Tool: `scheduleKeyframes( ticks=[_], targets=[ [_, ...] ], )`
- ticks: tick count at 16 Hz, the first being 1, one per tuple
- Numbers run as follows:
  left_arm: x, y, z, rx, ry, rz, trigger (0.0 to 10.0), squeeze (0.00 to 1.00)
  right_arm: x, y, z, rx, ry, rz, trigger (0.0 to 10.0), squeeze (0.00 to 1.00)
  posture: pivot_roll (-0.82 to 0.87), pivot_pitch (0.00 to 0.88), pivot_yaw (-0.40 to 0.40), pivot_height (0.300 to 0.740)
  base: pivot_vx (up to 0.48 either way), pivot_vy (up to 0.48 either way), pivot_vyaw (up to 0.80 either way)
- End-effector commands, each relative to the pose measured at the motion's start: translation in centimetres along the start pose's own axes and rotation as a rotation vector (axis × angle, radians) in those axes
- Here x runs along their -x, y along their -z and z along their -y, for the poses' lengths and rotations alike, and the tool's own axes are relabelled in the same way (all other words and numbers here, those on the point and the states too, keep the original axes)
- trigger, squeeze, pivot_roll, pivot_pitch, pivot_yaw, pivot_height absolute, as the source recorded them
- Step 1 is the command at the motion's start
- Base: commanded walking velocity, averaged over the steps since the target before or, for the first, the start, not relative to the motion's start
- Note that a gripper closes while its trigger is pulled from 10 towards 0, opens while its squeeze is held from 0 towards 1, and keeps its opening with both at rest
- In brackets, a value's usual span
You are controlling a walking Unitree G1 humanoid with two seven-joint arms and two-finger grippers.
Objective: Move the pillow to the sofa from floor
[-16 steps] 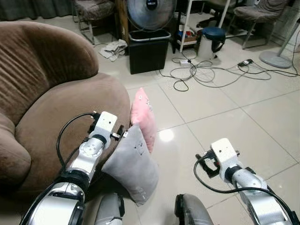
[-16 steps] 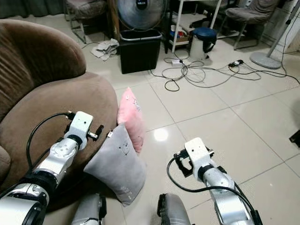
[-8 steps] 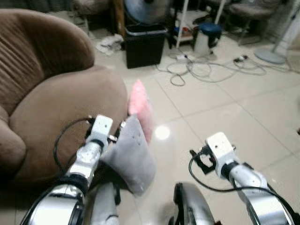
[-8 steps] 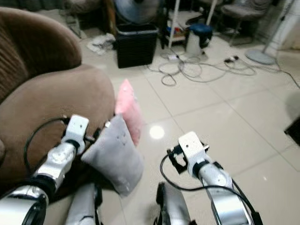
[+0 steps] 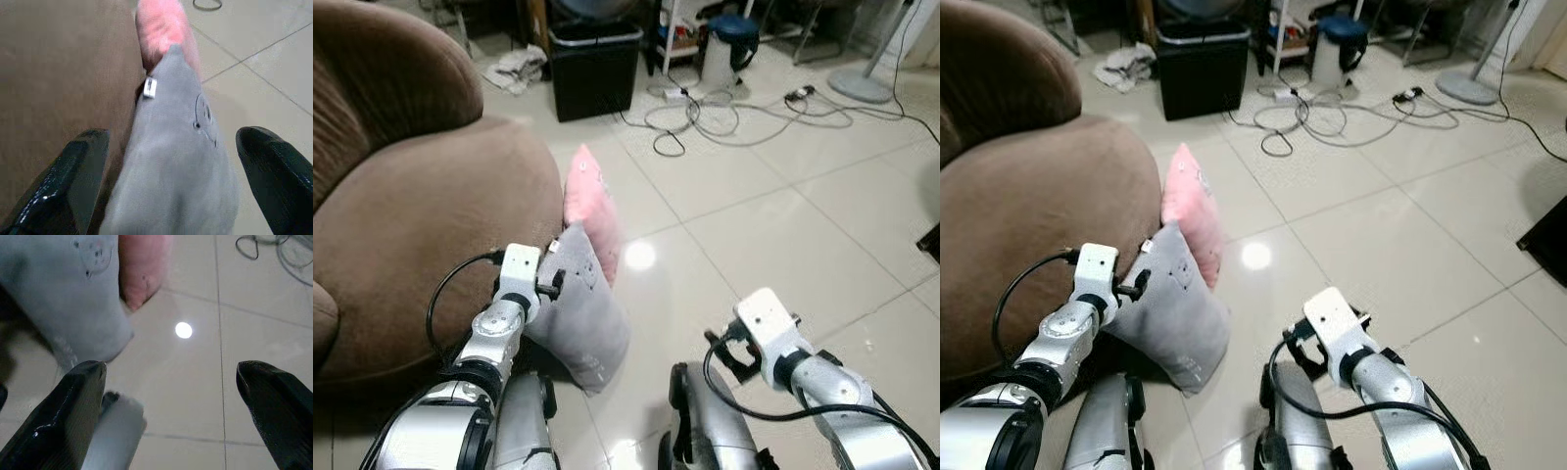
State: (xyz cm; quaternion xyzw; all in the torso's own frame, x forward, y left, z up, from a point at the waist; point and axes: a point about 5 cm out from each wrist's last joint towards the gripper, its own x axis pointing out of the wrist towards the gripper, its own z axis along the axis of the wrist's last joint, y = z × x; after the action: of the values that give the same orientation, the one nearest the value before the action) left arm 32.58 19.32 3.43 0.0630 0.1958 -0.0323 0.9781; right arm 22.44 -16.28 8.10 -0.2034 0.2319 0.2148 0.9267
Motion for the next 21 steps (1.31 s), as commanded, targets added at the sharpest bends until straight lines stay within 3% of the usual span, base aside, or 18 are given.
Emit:
scheduleKeyframes(
  ticks=[1,9,13,21],
  targets=[
    [-0.1,0.2,-0.1,0.024,-0.019,-0.025,10.0,1.0,0.4,-0.1,-0.2,0.022,-0.012,-0.001,10.0,0.0,-0.16,0.14,-0.053,0.557,0.0,0.0,0.0],
    [0.3,1.1,-0.4,0.015,-0.034,-0.052,10.0,1.0,2.9,-1.0,-0.6,0.135,-0.053,0.009,10.0,0.0,-0.24,0.239,-0.095,0.557,0.0,0.0,0.0],
    [0.8,1.6,-1.4,-0.043,-0.117,-0.027,10.0,1.0,5.1,-1.4,-0.8,0.137,-0.041,0.004,10.0,0.0,-0.3,0.296,-0.117,0.557,0.0,0.0,0.0],
    [1.2,1.9,-1.4,-0.256,-0.199,0.022,10.0,1.0,9.2,-2.1,-0.7,0.172,-0.041,-0.015,10.0,0.0,-0.36,0.282,-0.177,0.557,0.0,0.0,0.0]
  ],
)
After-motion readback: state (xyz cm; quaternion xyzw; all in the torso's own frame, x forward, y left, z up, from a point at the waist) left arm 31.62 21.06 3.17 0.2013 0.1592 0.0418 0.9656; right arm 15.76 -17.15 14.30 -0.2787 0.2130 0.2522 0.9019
